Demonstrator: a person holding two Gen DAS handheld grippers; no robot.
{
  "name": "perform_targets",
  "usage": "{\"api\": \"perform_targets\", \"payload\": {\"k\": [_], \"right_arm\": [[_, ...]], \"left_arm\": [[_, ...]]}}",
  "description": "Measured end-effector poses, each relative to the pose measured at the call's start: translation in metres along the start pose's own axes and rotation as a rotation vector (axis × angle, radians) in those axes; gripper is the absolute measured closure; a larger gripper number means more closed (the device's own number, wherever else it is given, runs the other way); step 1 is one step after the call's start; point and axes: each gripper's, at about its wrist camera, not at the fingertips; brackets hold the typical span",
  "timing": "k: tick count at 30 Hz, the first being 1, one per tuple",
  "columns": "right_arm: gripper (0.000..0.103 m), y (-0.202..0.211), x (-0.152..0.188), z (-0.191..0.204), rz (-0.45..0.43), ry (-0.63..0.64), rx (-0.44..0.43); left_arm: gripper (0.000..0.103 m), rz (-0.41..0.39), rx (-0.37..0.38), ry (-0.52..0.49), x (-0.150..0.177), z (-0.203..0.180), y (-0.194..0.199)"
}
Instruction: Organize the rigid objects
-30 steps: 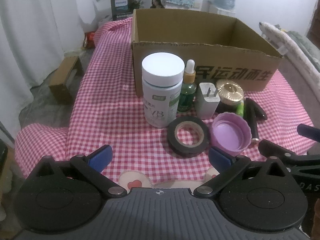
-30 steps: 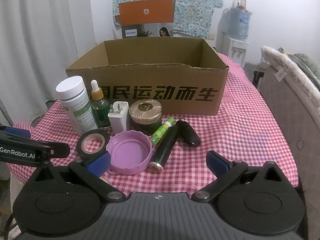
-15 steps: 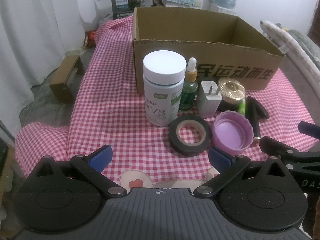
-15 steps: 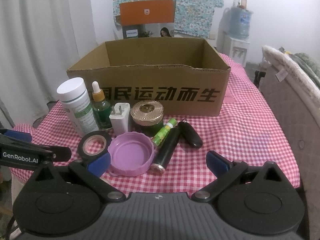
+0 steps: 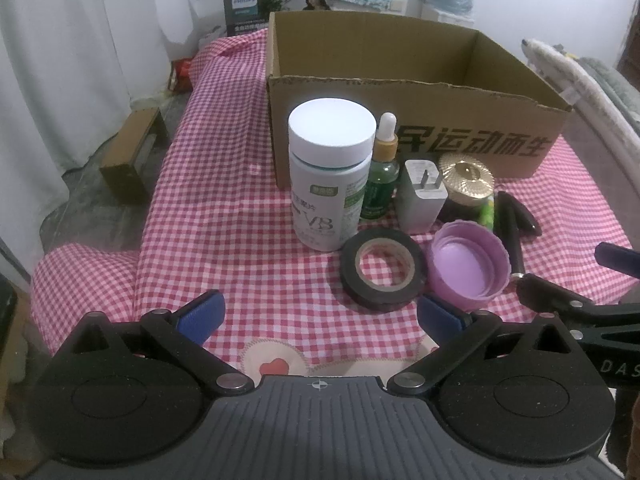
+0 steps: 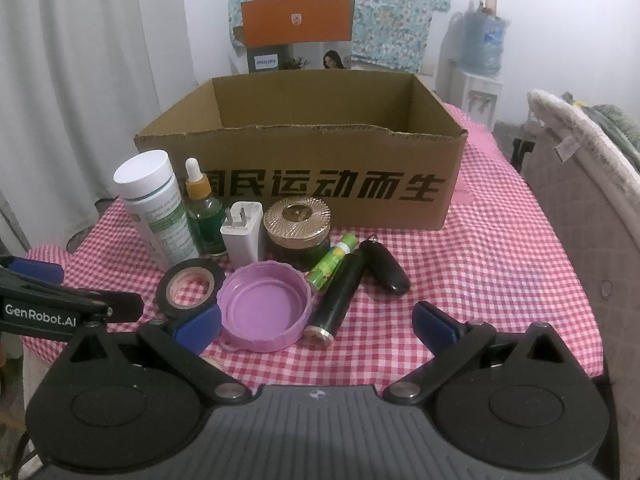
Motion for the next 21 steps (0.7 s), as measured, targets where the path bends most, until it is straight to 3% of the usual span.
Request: {"api": "perform_targets", "payload": {"k": [21], "right_arm": [[0.0, -0.0046, -0.0024, 0.0043, 0.017, 0.014, 0.003]], "left_arm": [[0.0, 0.01, -0.002, 0.008, -0.0012, 0.0041, -0.0034]]}}
Point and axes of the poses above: each gripper's, at about its wrist camera, not at the fingertips, and y roughly against the way its jaws point, z to its left, x to its underside, and after that the axes turned 4 degrees about y, right-handed
